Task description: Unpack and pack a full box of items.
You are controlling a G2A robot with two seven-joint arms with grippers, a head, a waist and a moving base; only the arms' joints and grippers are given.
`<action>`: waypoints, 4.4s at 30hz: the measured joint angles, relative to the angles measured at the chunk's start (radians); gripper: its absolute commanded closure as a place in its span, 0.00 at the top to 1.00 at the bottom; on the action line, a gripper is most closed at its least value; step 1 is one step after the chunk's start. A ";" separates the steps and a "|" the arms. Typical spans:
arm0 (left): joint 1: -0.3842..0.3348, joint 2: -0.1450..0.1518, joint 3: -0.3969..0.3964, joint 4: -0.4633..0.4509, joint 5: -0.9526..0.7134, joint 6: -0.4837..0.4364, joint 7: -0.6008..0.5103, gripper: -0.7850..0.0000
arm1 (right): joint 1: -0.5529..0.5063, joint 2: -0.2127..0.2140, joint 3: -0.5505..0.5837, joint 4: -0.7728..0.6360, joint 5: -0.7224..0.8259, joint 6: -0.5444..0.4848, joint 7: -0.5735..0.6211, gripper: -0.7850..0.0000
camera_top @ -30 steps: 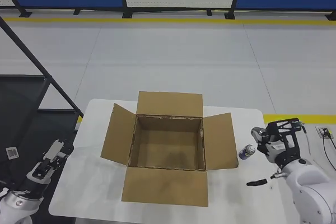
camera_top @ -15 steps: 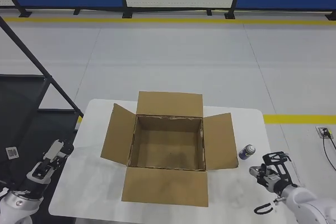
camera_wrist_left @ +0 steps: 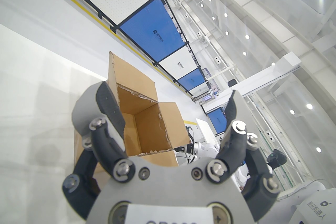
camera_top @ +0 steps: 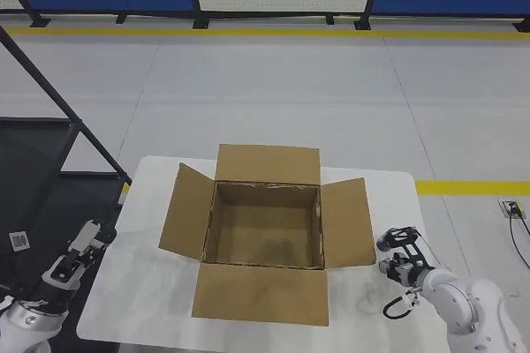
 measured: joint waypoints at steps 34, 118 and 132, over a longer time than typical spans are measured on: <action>0.000 0.000 0.000 0.000 0.000 0.000 0.000 1.00 | -0.096 0.036 -0.046 -0.181 0.110 -0.309 -0.284 0.49; 0.000 0.000 0.000 0.000 0.000 0.000 0.000 1.00 | -0.314 0.113 0.322 -0.512 0.389 -0.180 -0.274 0.00; 0.000 0.000 0.000 0.000 0.000 0.000 0.000 1.00 | 0.068 0.101 -0.263 -0.533 0.243 -0.077 -0.082 0.00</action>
